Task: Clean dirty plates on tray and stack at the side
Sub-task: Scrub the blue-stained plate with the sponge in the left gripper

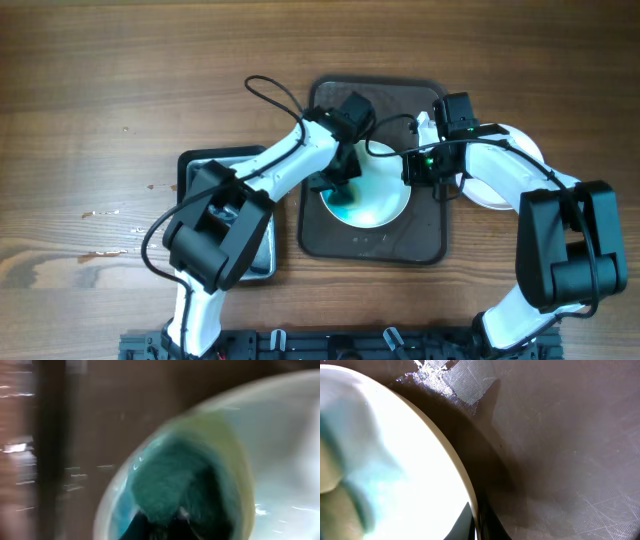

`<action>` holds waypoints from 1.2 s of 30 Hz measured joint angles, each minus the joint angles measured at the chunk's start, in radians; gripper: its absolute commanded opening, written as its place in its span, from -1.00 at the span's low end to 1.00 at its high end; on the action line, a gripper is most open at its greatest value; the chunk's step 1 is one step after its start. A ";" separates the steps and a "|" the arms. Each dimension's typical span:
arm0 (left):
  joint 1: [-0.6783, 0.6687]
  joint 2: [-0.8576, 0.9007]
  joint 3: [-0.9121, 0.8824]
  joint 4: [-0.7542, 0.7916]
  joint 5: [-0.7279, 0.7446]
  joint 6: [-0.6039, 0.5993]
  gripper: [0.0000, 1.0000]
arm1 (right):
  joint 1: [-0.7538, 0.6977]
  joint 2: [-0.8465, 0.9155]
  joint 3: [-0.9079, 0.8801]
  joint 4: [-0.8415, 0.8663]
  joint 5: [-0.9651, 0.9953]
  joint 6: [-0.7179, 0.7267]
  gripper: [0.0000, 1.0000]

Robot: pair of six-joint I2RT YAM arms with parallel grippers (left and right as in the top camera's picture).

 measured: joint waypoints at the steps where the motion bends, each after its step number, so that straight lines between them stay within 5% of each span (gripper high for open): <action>1: 0.014 -0.002 -0.001 -0.009 0.001 0.008 -0.92 | 0.002 0.000 0.000 0.000 -0.005 0.002 -0.91; 6: 0.069 -0.003 -0.018 0.050 0.108 0.077 -0.92 | 0.012 0.000 -0.002 -0.002 -0.011 0.008 -0.92; 10: 0.087 0.003 -0.041 0.251 0.241 0.095 -0.92 | -0.002 -0.003 -0.002 -0.016 -0.002 0.023 -0.91; 17: -0.050 0.019 -0.047 0.420 0.326 0.083 -0.92 | -0.003 -0.004 -0.002 -0.021 0.001 0.026 -0.91; 25: -0.052 0.019 -0.034 0.229 0.315 0.071 -0.92 | -0.001 -0.004 -0.002 -0.022 -0.001 0.029 -0.91; 36: 0.009 -0.024 -0.024 0.024 -0.039 0.068 -0.92 | 0.008 -0.004 -0.005 -0.023 -0.019 0.029 -0.91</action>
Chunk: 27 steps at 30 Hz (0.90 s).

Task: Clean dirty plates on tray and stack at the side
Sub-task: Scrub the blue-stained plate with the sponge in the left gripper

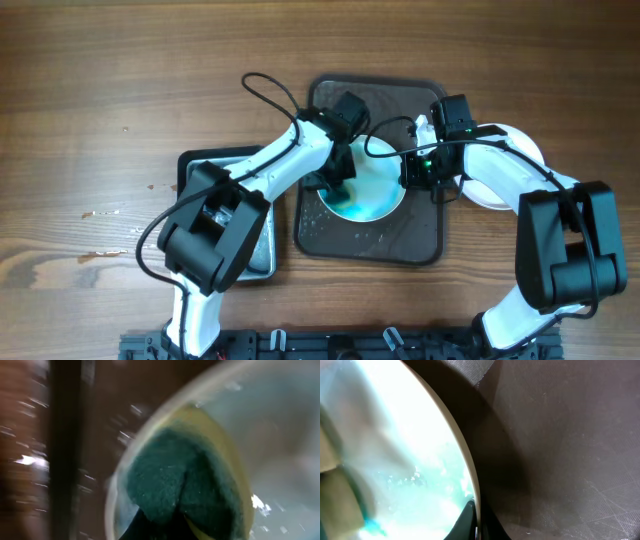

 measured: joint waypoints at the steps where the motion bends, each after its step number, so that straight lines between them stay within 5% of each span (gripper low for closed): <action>1: 0.000 -0.002 -0.002 0.008 -0.018 -0.001 -0.92 | 0.000 0.000 0.000 0.000 0.000 0.000 -0.90; 7: 0.001 -0.005 -0.023 0.172 -0.001 -0.002 -0.92 | -0.001 0.000 0.000 -0.003 0.002 0.008 -0.91; 17: -0.044 0.048 -0.028 0.437 0.234 -0.066 -0.92 | -0.003 -0.001 0.000 -0.005 0.008 0.015 -0.91; 27: -0.034 0.080 -0.018 0.342 0.534 0.070 -0.92 | -0.004 -0.001 0.000 -0.005 0.008 0.015 -0.91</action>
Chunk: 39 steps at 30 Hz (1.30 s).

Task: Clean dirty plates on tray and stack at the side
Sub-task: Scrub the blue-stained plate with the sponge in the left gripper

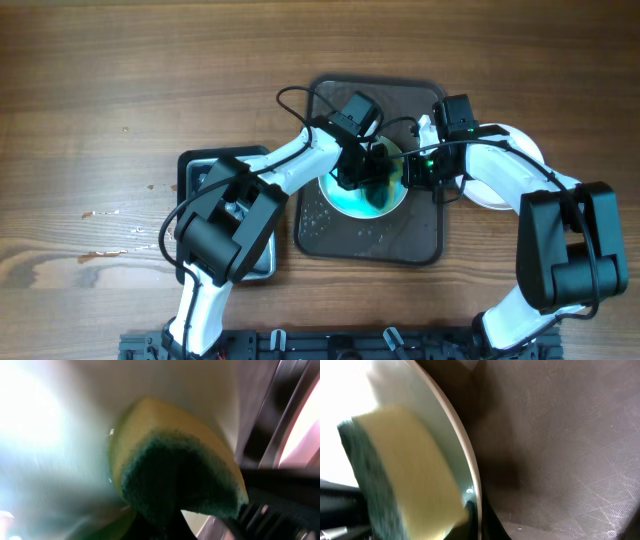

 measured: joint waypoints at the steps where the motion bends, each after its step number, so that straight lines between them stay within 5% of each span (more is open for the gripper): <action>1: 0.000 0.000 0.001 -0.018 0.008 0.013 -0.92 | 0.000 0.000 0.000 0.000 0.000 0.000 -0.91; 8: 0.042 -0.004 0.024 -0.218 -0.046 0.040 -0.92 | 0.005 0.000 0.000 0.001 -0.008 -0.001 -0.92; 12: 0.121 -0.038 0.022 -0.306 -0.192 0.031 -0.92 | 0.008 0.000 0.000 0.001 -0.008 -0.001 -0.91; 20: 0.077 -0.071 0.001 -0.151 -0.458 -0.014 -0.92 | 0.008 0.000 -0.001 0.005 -0.002 0.000 -0.91; 29: 0.041 -0.015 -0.008 0.105 -0.164 -0.034 -0.92 | 0.008 0.000 -0.001 0.005 0.002 0.000 -0.91; 39: 0.020 0.000 0.006 -0.057 -0.004 0.014 -0.92 | 0.013 0.000 -0.001 0.005 0.000 -0.016 -0.91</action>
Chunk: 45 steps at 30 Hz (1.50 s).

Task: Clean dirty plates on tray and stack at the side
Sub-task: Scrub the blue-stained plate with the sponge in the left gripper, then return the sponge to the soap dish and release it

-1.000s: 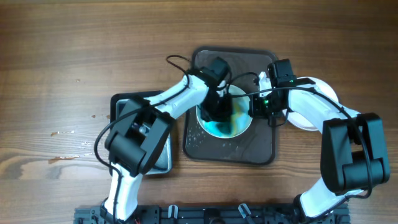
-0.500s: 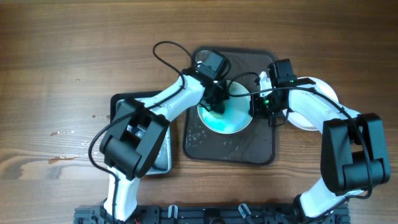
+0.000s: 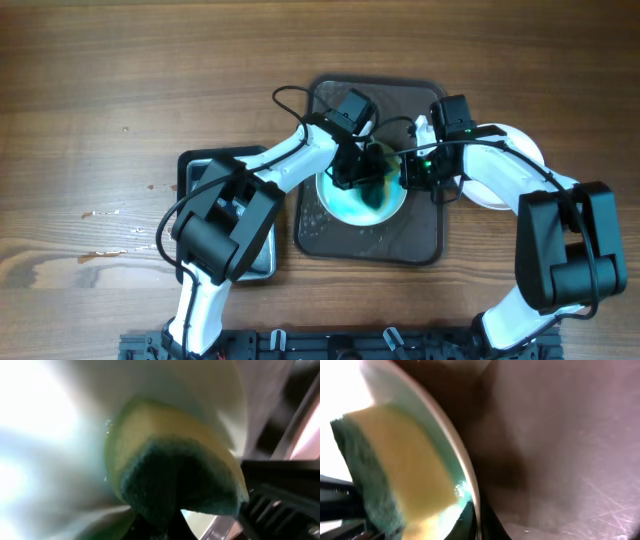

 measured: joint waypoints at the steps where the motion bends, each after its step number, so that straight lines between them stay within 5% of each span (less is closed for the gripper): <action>1: 0.001 0.000 0.006 -0.039 -0.003 0.004 -0.92 | 0.003 0.000 0.000 0.000 0.000 -0.006 -0.91; 13: 0.074 -0.158 -0.016 -0.251 -0.331 0.002 -0.92 | 0.008 0.000 0.000 0.000 -0.001 -0.010 -0.91; 20: 0.092 -0.375 -0.016 -0.282 -0.300 0.002 -0.92 | 0.008 0.000 0.000 0.000 0.000 -0.010 -0.91; 27: 0.292 -0.585 -0.017 -0.626 -0.509 -0.001 -0.92 | 0.008 0.000 0.000 0.001 -0.001 -0.009 -0.91; 33: 0.410 -0.568 -0.290 -0.438 -0.626 -0.002 -0.92 | 0.008 -0.002 -0.008 0.022 -0.004 0.037 -0.91; 37: 0.412 -0.556 -0.499 -0.263 -0.606 -0.002 -0.36 | 0.008 -0.002 -0.013 0.083 0.000 0.059 -0.91; 45: 0.412 -0.591 -0.435 -0.327 -0.523 -0.006 0.40 | 0.008 -0.031 0.075 -0.190 0.052 0.042 -0.91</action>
